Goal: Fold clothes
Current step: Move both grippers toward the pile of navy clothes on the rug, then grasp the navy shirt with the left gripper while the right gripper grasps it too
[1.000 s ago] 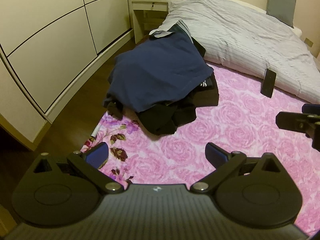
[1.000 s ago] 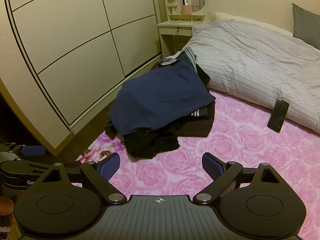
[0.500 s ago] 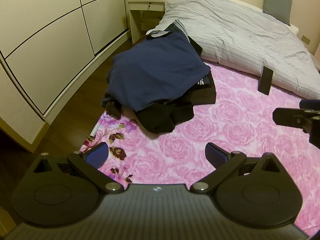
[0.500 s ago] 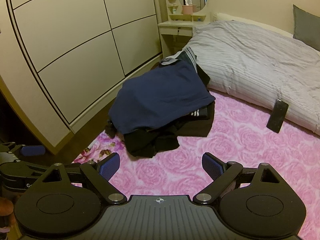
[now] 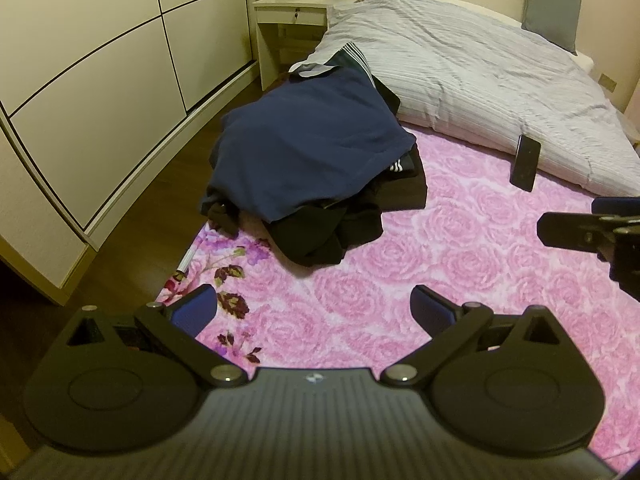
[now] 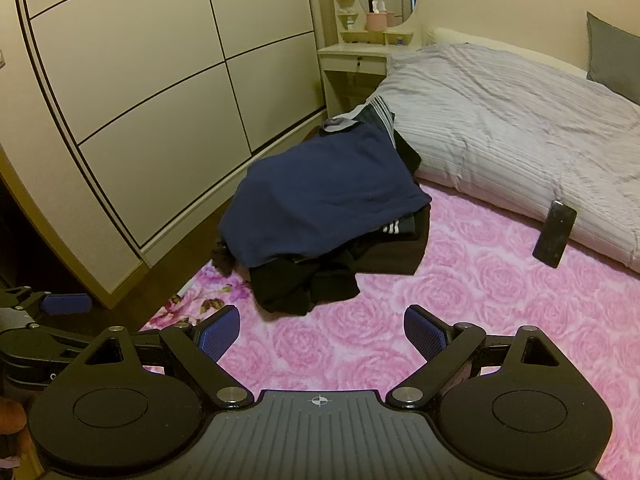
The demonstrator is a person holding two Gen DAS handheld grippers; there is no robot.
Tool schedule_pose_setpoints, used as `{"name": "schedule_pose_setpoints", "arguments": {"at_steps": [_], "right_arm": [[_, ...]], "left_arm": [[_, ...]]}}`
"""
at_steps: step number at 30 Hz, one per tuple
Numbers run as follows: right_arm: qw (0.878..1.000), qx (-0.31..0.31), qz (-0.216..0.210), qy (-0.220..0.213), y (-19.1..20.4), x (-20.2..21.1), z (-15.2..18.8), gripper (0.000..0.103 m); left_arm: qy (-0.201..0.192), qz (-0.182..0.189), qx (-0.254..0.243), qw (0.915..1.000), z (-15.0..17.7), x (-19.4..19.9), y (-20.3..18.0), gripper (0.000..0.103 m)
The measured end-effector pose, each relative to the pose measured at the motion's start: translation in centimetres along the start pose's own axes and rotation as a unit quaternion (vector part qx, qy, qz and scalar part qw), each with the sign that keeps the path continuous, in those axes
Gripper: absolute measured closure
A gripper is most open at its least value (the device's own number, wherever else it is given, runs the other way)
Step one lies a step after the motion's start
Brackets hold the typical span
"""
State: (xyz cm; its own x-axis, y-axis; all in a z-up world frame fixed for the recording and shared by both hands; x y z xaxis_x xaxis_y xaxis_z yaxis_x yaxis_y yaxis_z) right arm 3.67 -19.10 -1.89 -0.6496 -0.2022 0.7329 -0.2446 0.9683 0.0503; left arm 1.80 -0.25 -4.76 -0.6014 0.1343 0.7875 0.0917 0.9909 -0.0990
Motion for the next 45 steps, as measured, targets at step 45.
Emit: {"name": "schedule_pose_setpoints", "arguments": {"at_steps": [45], "right_arm": [[0.995, -0.058, -0.044, 0.072, -1.3, -37.5, -4.9, 0.012]], "left_arm": [[-0.008, 0.013, -0.457, 0.8891, -2.5, -32.1, 12.7, 0.019]]}}
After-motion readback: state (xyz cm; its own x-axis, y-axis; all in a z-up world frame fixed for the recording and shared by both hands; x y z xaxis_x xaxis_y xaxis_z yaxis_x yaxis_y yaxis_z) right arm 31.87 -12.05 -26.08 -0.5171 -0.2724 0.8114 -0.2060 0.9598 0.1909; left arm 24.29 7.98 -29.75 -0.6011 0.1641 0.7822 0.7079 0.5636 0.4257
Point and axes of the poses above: each gripper's, at about its wrist camera, not at the fingertips, and x roughly against the way its jaws point, y to its left, z to its underside, the point moved 6 cm from there along -x, roughly the way its jaws point, and after that the axes turned 8 degrees about z, right-handed, at the moved point
